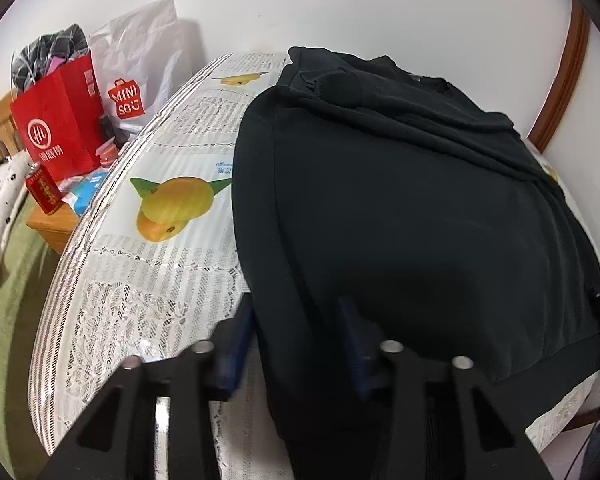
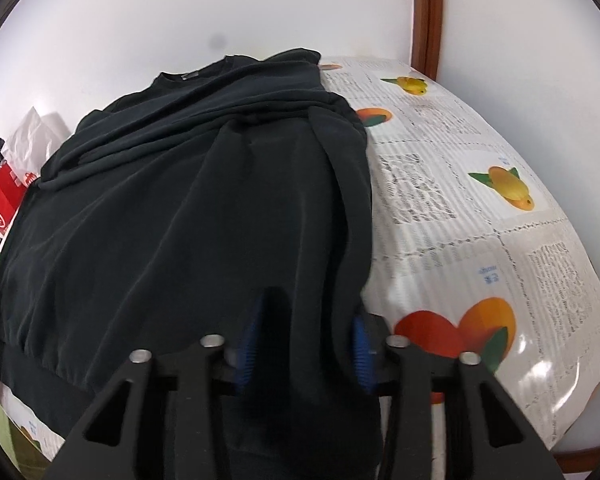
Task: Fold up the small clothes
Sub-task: 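Grasp the sweatshirt's ribbed hem with both grippers, then lift the held hem with both grippers and fold it toward the collar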
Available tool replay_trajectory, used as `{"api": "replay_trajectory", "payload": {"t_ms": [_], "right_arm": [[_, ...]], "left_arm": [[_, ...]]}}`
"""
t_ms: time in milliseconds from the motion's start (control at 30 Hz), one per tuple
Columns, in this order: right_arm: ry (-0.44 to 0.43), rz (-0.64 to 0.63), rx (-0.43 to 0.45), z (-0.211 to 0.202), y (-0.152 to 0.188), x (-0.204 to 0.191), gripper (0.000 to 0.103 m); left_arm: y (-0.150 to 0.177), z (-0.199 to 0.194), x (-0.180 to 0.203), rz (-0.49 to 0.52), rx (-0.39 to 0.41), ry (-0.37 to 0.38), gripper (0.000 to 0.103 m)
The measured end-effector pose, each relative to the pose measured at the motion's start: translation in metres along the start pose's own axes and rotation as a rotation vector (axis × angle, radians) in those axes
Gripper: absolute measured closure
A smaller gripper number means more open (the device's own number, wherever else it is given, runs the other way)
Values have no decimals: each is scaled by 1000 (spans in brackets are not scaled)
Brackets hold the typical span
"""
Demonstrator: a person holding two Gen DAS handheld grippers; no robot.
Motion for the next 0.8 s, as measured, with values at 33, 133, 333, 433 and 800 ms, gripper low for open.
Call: {"api": "replay_trajectory", "payload": {"t_ms": [33,133,333,433,800], "right_arm": [[-11,-2,-1,0,0,-3,82],[-14,-20,-6,-2,-1,-6,92],[-69,38,64,-32,-17,5,94],[-97,49,93,-53,-26,7,94],[-138,64,232,-123,-66,12,94]], "left_arm": [[1,-1,3,9,-4,6,84],[2,-3,4,-13,-23,26,95],[-10,-30,2,-61,4,97,96],[-19,-51,5,-57,35,125,96],[-67,-112,15,-43,208,153,96]]}}
Point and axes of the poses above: each gripper's, at about its wrist camera, not at the fingertips, and z roughly the way its jaws point, x to its right, y to its underside, the point moved 9 cm from there along z, roughly the way its jaws point, and after that the axes turned 6 degrees about x, right-handed, at the moved point
